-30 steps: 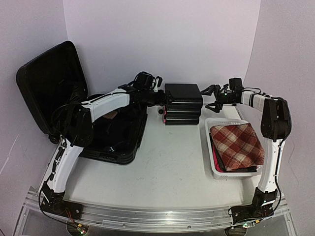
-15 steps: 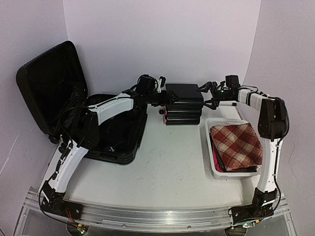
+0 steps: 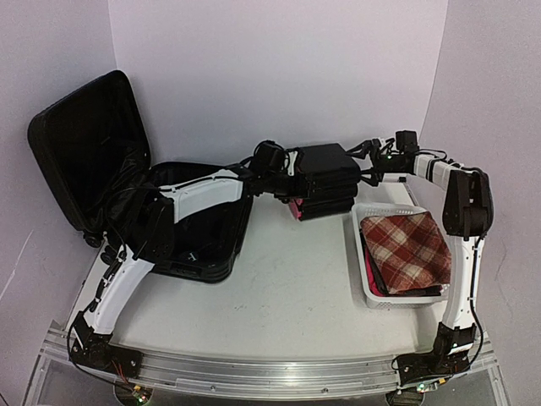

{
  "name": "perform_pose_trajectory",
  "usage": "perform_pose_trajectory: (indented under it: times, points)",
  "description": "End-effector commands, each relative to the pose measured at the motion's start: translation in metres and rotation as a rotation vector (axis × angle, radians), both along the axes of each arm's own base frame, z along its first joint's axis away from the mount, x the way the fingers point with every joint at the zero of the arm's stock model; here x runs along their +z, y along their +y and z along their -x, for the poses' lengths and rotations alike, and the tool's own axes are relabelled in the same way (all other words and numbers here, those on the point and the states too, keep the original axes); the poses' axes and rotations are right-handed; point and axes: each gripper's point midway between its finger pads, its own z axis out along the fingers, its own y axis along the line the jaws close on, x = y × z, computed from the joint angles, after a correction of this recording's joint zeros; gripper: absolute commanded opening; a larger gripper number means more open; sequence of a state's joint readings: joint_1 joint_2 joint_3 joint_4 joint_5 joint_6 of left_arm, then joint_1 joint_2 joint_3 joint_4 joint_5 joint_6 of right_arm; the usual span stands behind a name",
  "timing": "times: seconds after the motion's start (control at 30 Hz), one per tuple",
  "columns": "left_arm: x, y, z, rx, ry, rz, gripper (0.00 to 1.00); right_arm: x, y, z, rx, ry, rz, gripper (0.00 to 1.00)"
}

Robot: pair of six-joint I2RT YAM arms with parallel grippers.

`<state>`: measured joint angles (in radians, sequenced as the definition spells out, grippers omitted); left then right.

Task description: Open, take out, and arrange the luggage

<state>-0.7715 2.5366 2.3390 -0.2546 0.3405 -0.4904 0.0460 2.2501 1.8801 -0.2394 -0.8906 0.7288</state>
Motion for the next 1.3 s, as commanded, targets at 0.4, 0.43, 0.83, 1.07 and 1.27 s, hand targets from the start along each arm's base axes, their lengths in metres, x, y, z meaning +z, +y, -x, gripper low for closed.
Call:
perform_pose_trajectory:
  times: [0.4,0.43,0.83,1.07,1.27]
  points:
    - [0.146,-0.019,0.147,-0.340,-0.230,0.142,0.90,0.045,0.011,0.020,0.073,-0.008,-0.074,0.98]
    - [0.152,-0.011,0.147,-0.338,-0.229,0.129,0.90,0.044,0.006,0.019,0.055,0.001,-0.064,0.98]
    - [0.153,0.094,0.017,-0.108,-0.062,0.140,0.89,0.050,-0.056,0.045,-0.228,0.093,0.236,0.98]
    - [0.131,0.090,-0.038,-0.106,-0.073,0.193,0.89,0.051,-0.029,0.088,-0.128,0.162,0.085,0.98]
    - [0.110,0.086,-0.062,-0.068,-0.116,0.204,0.90,0.043,0.002,0.100,-0.068,0.172,0.038,0.98]
